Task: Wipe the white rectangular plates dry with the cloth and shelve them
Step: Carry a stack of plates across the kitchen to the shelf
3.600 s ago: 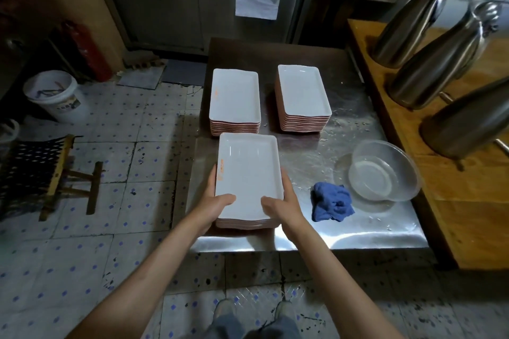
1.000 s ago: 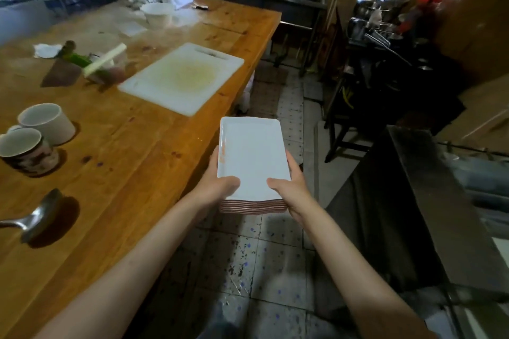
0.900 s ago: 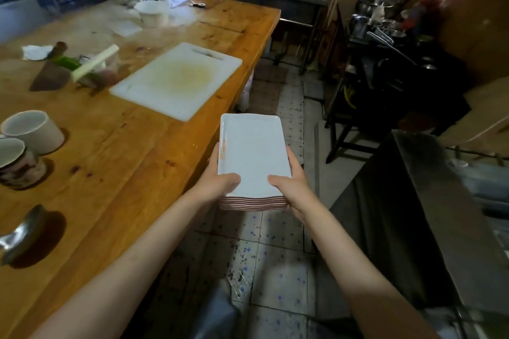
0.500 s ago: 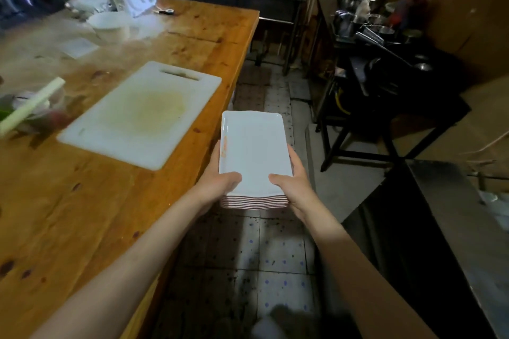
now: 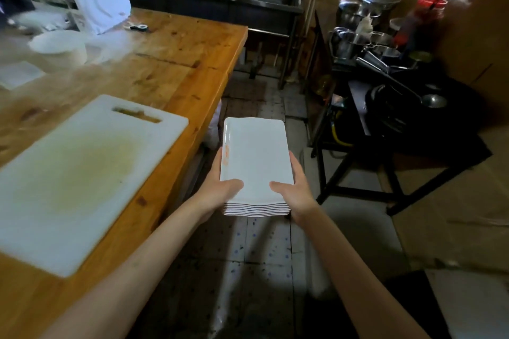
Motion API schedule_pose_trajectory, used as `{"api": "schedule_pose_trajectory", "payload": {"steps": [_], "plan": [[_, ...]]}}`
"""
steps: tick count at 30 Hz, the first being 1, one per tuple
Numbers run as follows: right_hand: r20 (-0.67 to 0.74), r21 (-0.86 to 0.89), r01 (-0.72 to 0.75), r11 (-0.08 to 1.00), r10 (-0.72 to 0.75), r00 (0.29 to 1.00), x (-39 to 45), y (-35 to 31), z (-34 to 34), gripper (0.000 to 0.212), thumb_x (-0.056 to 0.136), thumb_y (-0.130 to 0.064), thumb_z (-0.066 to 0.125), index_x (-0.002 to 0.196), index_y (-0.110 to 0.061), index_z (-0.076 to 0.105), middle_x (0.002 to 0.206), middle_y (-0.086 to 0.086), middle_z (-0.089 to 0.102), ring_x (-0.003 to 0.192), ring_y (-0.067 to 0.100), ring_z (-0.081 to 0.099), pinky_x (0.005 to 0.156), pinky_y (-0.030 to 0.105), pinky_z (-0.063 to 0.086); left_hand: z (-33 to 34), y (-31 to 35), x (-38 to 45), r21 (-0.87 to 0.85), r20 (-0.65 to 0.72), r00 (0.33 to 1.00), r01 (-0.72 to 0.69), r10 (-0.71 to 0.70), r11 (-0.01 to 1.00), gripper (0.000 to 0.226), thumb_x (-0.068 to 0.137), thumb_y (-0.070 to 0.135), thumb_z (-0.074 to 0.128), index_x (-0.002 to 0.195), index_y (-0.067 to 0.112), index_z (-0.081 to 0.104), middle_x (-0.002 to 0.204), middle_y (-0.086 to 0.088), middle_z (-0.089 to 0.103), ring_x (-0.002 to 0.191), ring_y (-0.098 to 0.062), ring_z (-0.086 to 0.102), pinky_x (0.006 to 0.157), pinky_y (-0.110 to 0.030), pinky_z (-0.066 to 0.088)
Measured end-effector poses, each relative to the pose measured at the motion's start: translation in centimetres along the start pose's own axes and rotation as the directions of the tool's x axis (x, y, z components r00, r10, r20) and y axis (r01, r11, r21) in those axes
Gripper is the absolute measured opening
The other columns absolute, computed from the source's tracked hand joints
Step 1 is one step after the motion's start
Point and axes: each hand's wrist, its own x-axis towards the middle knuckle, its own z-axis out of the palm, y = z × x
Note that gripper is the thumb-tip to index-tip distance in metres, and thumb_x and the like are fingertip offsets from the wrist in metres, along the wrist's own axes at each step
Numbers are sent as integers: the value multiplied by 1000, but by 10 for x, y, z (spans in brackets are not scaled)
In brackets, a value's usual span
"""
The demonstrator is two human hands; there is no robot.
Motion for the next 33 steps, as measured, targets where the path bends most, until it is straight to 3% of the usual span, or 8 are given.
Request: {"api": "schedule_pose_trajectory", "payload": {"steps": [5, 12, 15, 18, 24, 27, 31, 33], "plan": [[26, -32, 5, 999, -5, 1000, 76, -18, -26, 75, 77, 16, 55, 142, -20, 39, 128, 4, 58, 115, 23, 57, 94, 43, 50, 6, 7, 75, -22, -65, 997, 46, -47, 999, 108, 53, 48, 77, 145, 39, 20, 139, 9, 47, 127, -16, 48, 106, -49, 42], [69, -49, 14, 999, -10, 998, 176, -41, -41, 64, 80, 16, 54, 115, -38, 47, 108, -14, 63, 105, 12, 61, 82, 26, 54, -7, 22, 174, -12, -91, 993, 68, -69, 998, 105, 56, 46, 75, 144, 39, 19, 138, 8, 47, 127, -14, 48, 106, -43, 43], [58, -59, 29, 998, -26, 998, 224, -49, -40, 62, 80, 15, 54, 111, -38, 48, 107, -14, 63, 103, 10, 60, 77, 22, 52, -20, 28, 223, -1, -105, 991, 80, -80, 997, 88, 68, 29, 74, 137, 42, 21, 132, 9, 48, 125, -15, 48, 101, -36, 46], [50, -88, 57, 994, -52, 997, 276, -60, -33, 64, 78, 13, 56, 115, -38, 49, 109, -11, 63, 106, 11, 60, 78, 23, 53, -39, 32, 275, 6, -149, 984, 97, -95, 995, 79, 85, 4, 65, 136, 41, 19, 128, 6, 48, 124, -18, 47, 100, -35, 45], [-42, -90, 29, 996, -33, 999, 368, -80, -28, 69, 75, 4, 64, 131, -31, 44, 120, -4, 57, 113, 16, 55, 89, 40, 54, -67, 44, 373, 73, -177, 975, 149, -135, 986, 85, 87, 7, 63, 150, 33, 11, 142, -1, 42, 122, -19, 48, 86, -25, 50], [-84, -67, 1, 998, -7, 996, 409, -91, -33, 71, 77, 8, 62, 132, -32, 41, 123, -3, 55, 113, 16, 53, 90, 39, 53, -72, 53, 416, 50, -168, 974, 161, -150, 986, 88, 88, 6, 60, 150, 36, 5, 140, 2, 40, 124, -21, 47, 94, -34, 49], [-89, -42, 4, 999, -8, 996, 463, -102, -45, 74, 77, 11, 59, 135, -31, 41, 119, -7, 56, 109, 12, 55, 79, 27, 55, -73, 63, 475, 62, -176, 974, 153, -140, 986, 82, 88, 0, 57, 150, 29, 12, 112, 20, 36, 109, -7, 43, 82, -22, 46], [-76, -30, 21, 999, -23, 997, 492, -110, -52, 70, 77, 13, 58, 126, -35, 43, 112, -11, 58, 103, 8, 57, 71, 20, 54, -75, 64, 507, 70, -186, 972, 160, -144, 985, 82, 87, 0, 59, 151, 29, 15, 115, 17, 42, 103, -5, 46, 73, -15, 45]]}}
